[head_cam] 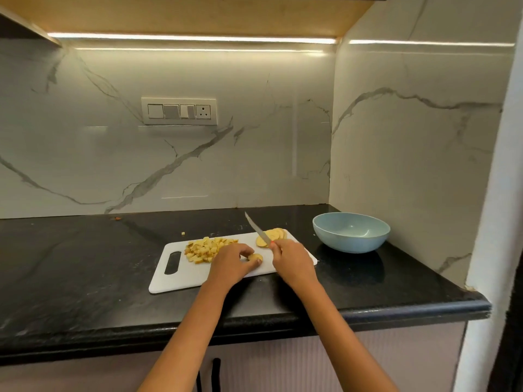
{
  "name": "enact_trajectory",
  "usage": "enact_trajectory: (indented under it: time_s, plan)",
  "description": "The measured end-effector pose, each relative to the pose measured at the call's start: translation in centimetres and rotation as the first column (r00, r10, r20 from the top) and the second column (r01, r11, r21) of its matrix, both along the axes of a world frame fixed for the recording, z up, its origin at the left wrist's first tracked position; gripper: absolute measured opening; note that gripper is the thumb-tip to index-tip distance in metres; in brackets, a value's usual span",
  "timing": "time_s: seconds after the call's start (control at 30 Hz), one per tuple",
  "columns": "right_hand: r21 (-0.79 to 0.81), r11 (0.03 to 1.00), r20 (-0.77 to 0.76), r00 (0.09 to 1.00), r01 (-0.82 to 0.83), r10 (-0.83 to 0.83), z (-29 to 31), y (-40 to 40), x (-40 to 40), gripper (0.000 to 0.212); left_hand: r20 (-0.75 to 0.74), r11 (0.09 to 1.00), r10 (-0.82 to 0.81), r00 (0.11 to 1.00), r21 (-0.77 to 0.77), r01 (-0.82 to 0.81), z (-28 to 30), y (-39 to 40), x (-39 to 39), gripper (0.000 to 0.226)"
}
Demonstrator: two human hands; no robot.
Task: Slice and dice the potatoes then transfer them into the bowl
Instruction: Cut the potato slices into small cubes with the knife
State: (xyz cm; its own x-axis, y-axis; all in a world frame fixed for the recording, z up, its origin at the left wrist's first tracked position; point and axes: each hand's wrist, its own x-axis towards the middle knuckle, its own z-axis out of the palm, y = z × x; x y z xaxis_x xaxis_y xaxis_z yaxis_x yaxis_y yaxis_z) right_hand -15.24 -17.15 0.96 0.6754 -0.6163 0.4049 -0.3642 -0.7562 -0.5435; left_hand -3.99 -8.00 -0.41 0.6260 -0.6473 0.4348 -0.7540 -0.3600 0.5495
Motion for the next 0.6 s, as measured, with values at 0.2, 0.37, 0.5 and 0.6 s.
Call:
enact_trajectory:
  time_s: [0.2,0.37,0.5,0.6]
  plan:
    - [-0.172,0.981,-0.180,0.976,0.089,-0.120,-0.1,3.7,-3.7,0.025,-0.018,0.998,0.039,0.999,-0.038,-0.040,0.0,0.4,-0.6,0.026]
    - [-0.196,0.978,-0.278,0.953,0.069,-0.123,0.6,4.8,-4.6,0.025,-0.044,0.998,0.044,0.998,-0.039,-0.046,0.0,0.7,-0.8,0.022]
    - [-0.203,0.978,-0.314,0.943,0.049,-0.112,0.9,5.0,-4.9,0.026,-0.070,0.999,0.050,0.996,-0.018,-0.051,0.1,0.6,-0.7,0.023]
    - [-0.204,0.978,-0.316,0.943,0.044,-0.108,1.0,5.0,-5.0,0.026,-0.080,0.998,0.054,0.995,-0.021,-0.056,0.1,0.6,-0.7,0.022]
